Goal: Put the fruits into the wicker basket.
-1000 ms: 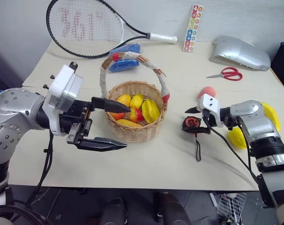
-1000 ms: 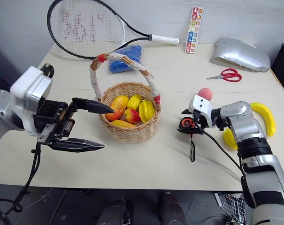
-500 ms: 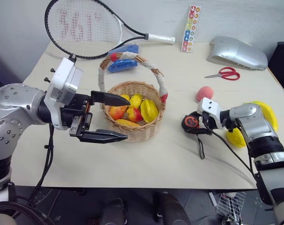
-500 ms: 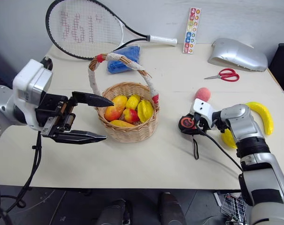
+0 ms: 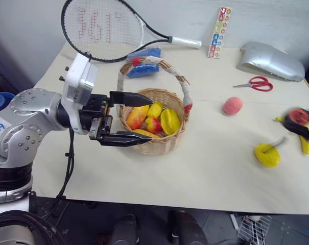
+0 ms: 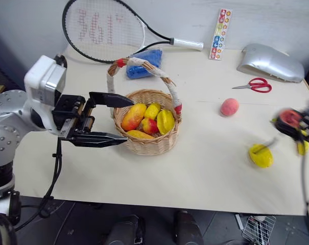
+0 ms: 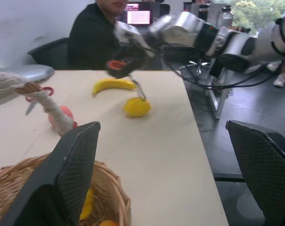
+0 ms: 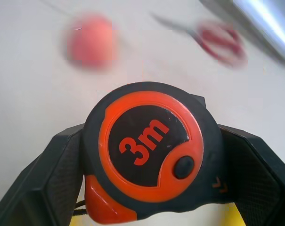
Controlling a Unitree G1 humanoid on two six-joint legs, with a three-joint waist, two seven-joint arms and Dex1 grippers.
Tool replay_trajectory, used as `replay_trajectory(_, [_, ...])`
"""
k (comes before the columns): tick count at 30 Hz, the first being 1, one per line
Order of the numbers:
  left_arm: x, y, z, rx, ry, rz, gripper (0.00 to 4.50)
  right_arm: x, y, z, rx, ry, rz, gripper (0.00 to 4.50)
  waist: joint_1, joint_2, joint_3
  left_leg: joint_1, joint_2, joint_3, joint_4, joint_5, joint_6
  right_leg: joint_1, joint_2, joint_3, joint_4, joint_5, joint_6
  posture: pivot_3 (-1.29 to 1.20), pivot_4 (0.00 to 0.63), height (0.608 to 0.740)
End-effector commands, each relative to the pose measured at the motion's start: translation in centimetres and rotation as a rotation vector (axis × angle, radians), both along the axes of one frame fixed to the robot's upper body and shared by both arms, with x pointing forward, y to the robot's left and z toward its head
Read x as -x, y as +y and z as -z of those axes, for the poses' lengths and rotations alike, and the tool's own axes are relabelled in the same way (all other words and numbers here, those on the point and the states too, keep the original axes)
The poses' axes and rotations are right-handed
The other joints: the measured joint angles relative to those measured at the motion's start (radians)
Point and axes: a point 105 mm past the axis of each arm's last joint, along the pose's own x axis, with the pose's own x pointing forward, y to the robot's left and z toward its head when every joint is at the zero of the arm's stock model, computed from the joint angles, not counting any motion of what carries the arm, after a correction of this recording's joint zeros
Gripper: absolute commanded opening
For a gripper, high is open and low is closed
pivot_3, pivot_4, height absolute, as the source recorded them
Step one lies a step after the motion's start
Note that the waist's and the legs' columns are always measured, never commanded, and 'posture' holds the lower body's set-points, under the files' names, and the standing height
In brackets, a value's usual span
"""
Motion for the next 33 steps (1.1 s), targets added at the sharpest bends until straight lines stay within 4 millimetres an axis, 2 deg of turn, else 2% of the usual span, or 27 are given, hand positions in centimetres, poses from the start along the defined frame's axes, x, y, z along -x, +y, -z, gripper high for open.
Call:
replay_trajectory(1, [0.0,-0.6,-0.7,0.022,-0.052,0.016,4.5,2.3,-2.3,0.4,0.019,-0.01,0.137,3.72,-0.018,0.0,0.0,0.001,0.0,0.002,0.0,0.0,0.001,0.001,0.0,0.002,0.0,0.001,0.002,0.0,0.15,0.74])
replay_trajectory(4, [-0.2,-1.1,-0.8,0.03,-0.066,0.026,4.5,3.4,-3.3,2.8,0.001,0.024,0.214,3.72,-0.043,0.0,0.0,0.005,0.0,0.004,0.0,0.0,0.002,0.005,0.003,0.006,-0.001,0.003,0.005,0.0,0.15,0.74])
replay_trajectory(8, [-0.1,-1.9,-1.1,0.059,-0.066,0.059,4.5,4.1,-4.7,5.5,-0.034,0.032,0.318,3.72,-0.049,0.0,0.0,0.006,0.001,0.005,0.0,0.0,0.002,0.005,0.005,0.01,0.0,0.004,0.006,0.0,0.15,0.74])
replay_trajectory(13, [-0.3,-2.0,-0.7,0.032,-0.052,0.087,4.5,3.8,-4.6,8.2,-0.11,0.029,0.347,3.72,-0.048,0.001,0.0,0.006,0.0,0.006,0.0,0.001,0.0,0.003,0.006,0.012,0.001,0.004,0.007,0.0,0.15,0.74])
replay_trajectory(15, [-0.5,-1.9,-0.9,0.03,-0.05,0.09,4.5,3.8,-4.6,8.8,-0.136,0.036,0.358,4.47,-0.045,0.001,0.0,0.006,0.0,0.006,0.0,0.001,0.0,0.003,0.006,0.012,0.001,0.004,0.007,0.0,0.15,0.74])
replay_trajectory(16, [-0.5,-1.9,-0.9,0.026,-0.048,0.093,4.5,3.7,-4.5,8.8,-0.148,0.029,0.359,4.49,-0.044,0.001,0.0,0.006,0.0,0.006,0.0,0.001,0.0,0.003,0.006,0.012,0.001,0.004,0.007,0.0,0.15,0.74])
replay_trajectory(18, [-0.6,-1.8,-0.9,0.018,-0.044,0.099,4.5,3.6,-4.6,7.7,-0.157,-0.015,0.358,4.49,-0.043,0.001,0.0,0.006,0.0,0.006,0.0,0.001,0.0,0.003,0.006,0.012,0.0,0.004,0.007,0.0,0.15,0.74])
replay_trajectory(21, [-0.8,-1.7,-0.8,0.009,-0.044,0.096,4.5,3.7,-4.8,5.1,-0.128,-0.066,0.334,4.49,-0.042,0.001,0.0,0.006,0.0,0.006,0.0,0.001,0.0,0.003,0.005,0.012,0.0,0.004,0.008,0.0,0.15,0.74])
replay_trajectory(24, [-1.0,-1.5,-0.9,0.004,-0.042,0.089,4.5,3.0,-3.5,1.5,-0.092,-0.117,0.227,4.49,-0.043,0.002,0.0,0.006,0.001,0.006,0.0,0.001,0.0,0.003,0.005,0.013,0.0,0.004,0.008,0.0,0.15,0.74])
replay_trajectory(26, [-1.1,-1.3,-1.0,-0.002,-0.045,0.084,4.5,2.1,-1.3,-1.1,-0.075,-0.159,0.102,4.49,-0.046,0.002,0.0,0.006,0.001,0.007,0.0,0.001,0.0,0.003,0.005,0.013,0.001,0.004,0.008,0.0,0.15,0.74])
replay_trajectory(28, [-1.0,-1.2,-1.1,-0.003,-0.049,0.08,4.5,1.3,1.4,-2.8,-0.069,-0.182,-0.044,4.49,-0.048,0.002,0.0,0.006,0.001,0.007,0.0,0.001,0.0,0.003,0.007,0.013,0.0,0.004,0.008,0.0,0.15,0.74])
replay_trajectory(30, [-0.9,-1.1,-1.1,-0.002,-0.053,0.076,4.5,1.0,3.8,-3.7,-0.102,-0.181,-0.171,4.49,-0.045,0.001,0.0,0.006,0.003,0.007,0.0,0.001,0.0,0.003,0.007,0.013,0.0,0.004,0.008,0.0,0.15,0.74])
replay_trajectory(32, [-0.7,-1.1,-1.1,0.006,-0.057,0.068,4.5,1.1,8.0,-4.5,-0.134,-0.114,-0.408,4.49,-0.041,0.001,0.0,0.006,0.005,0.006,0.0,0.001,-0.001,0.003,0.007,0.012,0.0,0.004,0.008,0.0,0.15,0.74])
replay_trajectory(33, [-0.6,-1.1,-1.1,0.009,-0.058,0.066,4.5,1.3,9.5,-4.6,-0.142,-0.078,-0.496,4.49,-0.04,0.002,0.0,0.005,0.005,0.006,0.0,0.001,0.0,0.002,0.007,0.012,0.0,0.004,0.008,0.0,0.15,0.74])
